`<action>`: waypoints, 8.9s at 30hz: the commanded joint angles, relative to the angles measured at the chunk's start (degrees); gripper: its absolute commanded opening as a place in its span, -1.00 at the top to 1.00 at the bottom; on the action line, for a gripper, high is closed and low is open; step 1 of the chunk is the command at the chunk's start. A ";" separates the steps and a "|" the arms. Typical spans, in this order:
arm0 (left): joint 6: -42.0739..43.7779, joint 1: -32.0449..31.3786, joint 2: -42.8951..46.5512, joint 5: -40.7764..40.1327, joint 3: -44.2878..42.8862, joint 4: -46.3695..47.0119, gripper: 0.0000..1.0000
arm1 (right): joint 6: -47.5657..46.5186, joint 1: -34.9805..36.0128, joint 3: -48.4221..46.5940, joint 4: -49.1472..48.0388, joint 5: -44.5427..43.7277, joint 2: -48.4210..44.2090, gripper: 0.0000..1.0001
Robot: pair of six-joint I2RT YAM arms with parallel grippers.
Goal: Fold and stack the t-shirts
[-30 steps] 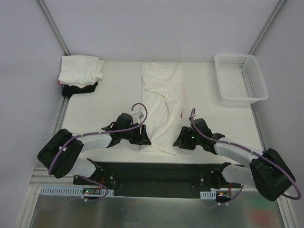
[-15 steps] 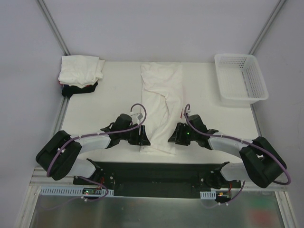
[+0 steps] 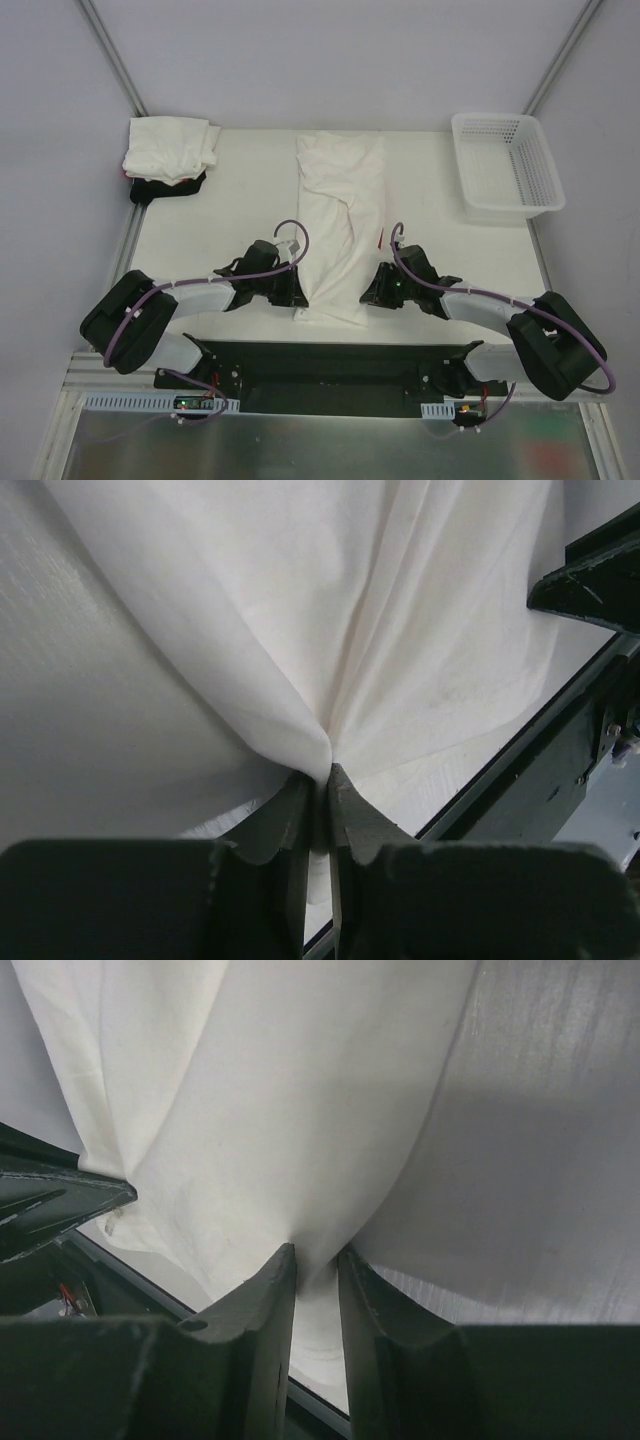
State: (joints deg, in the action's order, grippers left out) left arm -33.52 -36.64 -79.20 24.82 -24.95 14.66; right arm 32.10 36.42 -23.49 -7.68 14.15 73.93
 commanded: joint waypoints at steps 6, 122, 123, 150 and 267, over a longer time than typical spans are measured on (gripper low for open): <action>0.65 0.43 -1.75 -0.91 -1.33 -1.03 0.92 | -1.69 0.40 0.46 6.36 -2.72 2.71 0.97; 5.92 13.88 -22.31 1.37 -39.30 -3.58 0.86 | -5.12 -17.44 -39.70 9.97 -1.50 23.28 0.99; 6.01 13.97 -22.66 1.37 -39.39 -3.58 0.86 | -5.03 -17.53 -39.80 9.88 -1.32 23.45 0.99; 8.21 18.54 -25.57 1.02 -48.79 -6.57 0.83 | -8.45 -21.22 -51.57 11.20 -1.76 32.15 0.99; 38.70 15.29 -39.72 9.28 -64.87 -31.53 0.58 | -8.28 -21.57 -46.83 9.00 2.72 35.40 0.74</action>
State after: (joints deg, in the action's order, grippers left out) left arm 4.05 -20.69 -118.54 33.95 -87.94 -16.67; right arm 23.94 15.18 -67.55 2.76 16.95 109.32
